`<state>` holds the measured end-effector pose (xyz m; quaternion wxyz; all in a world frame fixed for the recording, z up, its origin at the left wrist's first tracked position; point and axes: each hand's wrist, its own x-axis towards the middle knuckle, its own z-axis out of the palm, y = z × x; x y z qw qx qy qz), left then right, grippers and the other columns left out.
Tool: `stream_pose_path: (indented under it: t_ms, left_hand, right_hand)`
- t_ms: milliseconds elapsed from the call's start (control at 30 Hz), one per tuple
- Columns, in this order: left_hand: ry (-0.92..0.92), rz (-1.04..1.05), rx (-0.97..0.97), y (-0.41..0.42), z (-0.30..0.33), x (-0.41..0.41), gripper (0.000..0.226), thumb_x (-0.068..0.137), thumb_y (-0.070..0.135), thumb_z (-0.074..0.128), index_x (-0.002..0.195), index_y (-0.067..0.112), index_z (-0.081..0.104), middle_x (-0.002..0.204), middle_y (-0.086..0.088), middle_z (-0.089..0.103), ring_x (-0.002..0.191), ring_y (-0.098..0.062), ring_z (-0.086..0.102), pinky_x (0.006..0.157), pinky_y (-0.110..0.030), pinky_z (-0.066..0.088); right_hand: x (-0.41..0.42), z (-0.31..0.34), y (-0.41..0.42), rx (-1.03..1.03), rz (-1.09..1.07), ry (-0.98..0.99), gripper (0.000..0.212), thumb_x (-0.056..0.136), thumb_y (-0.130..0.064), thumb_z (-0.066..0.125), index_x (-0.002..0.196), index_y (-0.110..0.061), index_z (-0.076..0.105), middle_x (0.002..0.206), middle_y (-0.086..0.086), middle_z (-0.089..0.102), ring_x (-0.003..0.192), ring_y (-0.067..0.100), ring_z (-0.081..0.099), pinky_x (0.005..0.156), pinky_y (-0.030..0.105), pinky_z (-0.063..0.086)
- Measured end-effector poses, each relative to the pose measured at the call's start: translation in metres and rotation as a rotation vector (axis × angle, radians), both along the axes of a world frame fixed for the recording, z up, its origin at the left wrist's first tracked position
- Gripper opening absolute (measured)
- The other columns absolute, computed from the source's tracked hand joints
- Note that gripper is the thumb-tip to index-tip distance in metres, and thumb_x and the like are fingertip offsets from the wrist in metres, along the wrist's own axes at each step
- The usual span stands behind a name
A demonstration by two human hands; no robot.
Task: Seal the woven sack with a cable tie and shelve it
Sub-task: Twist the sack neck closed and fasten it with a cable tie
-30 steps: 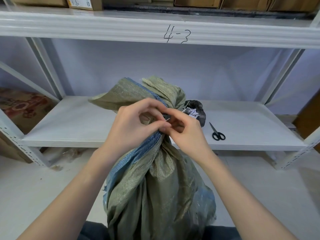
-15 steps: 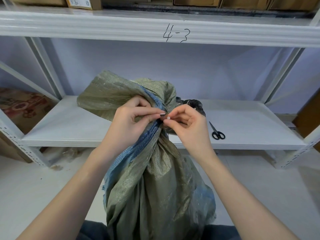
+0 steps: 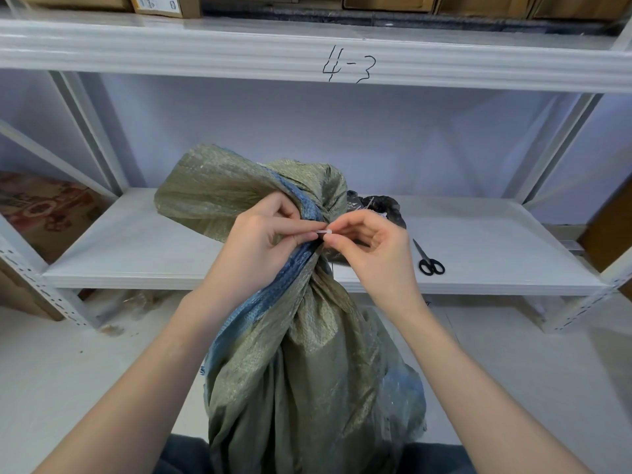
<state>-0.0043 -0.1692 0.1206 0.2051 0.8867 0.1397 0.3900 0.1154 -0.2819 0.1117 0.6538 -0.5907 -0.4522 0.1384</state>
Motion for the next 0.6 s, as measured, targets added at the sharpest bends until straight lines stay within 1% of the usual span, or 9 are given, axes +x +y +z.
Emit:
stream_pose_path:
  t_ms: [167,267,367,433,500,600]
  left_hand:
    - [0.018,-0.006,0.014,-0.0011,-0.0005,-0.0002,0.021,0.081,0.013,0.067,0.100,0.020,0.074,0.080,0.002,0.049,0.069,0.008,0.046,0.065,-0.005,0.033]
    - [0.030,-0.007,0.039,-0.0019,-0.0004,-0.0004,0.021,0.082,0.013,0.066,0.100,0.020,0.074,0.080,0.001,0.049,0.069,0.008,0.046,0.066,-0.004,0.034]
    - [0.036,-0.001,0.052,-0.0017,-0.0003,-0.0011,0.021,0.082,0.011,0.067,0.100,0.020,0.074,0.080,0.002,0.049,0.070,0.010,0.047,0.067,-0.002,0.033]
    - [0.029,0.012,0.045,-0.0025,0.0001,-0.0013,0.020,0.081,0.015,0.067,0.099,0.021,0.074,0.080,0.003,0.050,0.070,0.007,0.047,0.067,-0.003,0.033]
    - [0.016,0.022,0.023,-0.0042,0.0013,-0.0012,0.018,0.080,0.016,0.069,0.097,0.019,0.075,0.078,0.003,0.054,0.071,0.000,0.049,0.067,-0.005,0.035]
    - [0.009,0.017,-0.015,-0.0071,0.0034,-0.0009,0.012,0.078,0.014,0.072,0.090,0.017,0.075,0.077,0.002,0.059,0.075,-0.001,0.054,0.069,-0.006,0.039]
  right_hand:
    - [-0.0005,-0.0003,0.0005,-0.009,-0.004,0.000,0.019,0.077,0.003,0.070,0.077,-0.015,0.065,0.076,-0.002,0.068,0.072,0.008,0.065,0.073,0.018,0.054]
    - [-0.0001,-0.0011,0.0007,-0.015,-0.011,-0.009,0.014,0.077,0.002,0.070,0.079,-0.012,0.067,0.077,0.000,0.069,0.072,0.008,0.065,0.073,0.019,0.055]
    - [0.0003,-0.0016,0.0008,-0.017,-0.020,-0.019,0.014,0.077,0.001,0.070,0.079,-0.012,0.067,0.077,0.000,0.069,0.072,0.007,0.065,0.073,0.019,0.055]
    - [0.0008,-0.0015,0.0009,-0.017,-0.021,-0.021,0.013,0.077,0.001,0.070,0.079,-0.011,0.068,0.077,0.000,0.069,0.072,0.006,0.065,0.073,0.020,0.055]
    - [0.0011,-0.0019,0.0011,-0.012,-0.027,-0.030,0.011,0.077,0.001,0.070,0.079,-0.010,0.068,0.078,0.002,0.068,0.073,0.007,0.064,0.073,0.023,0.056]
    - [0.0011,-0.0028,0.0011,-0.014,-0.028,-0.043,0.015,0.077,0.001,0.070,0.075,-0.013,0.068,0.080,0.005,0.065,0.075,0.014,0.064,0.075,0.040,0.059]
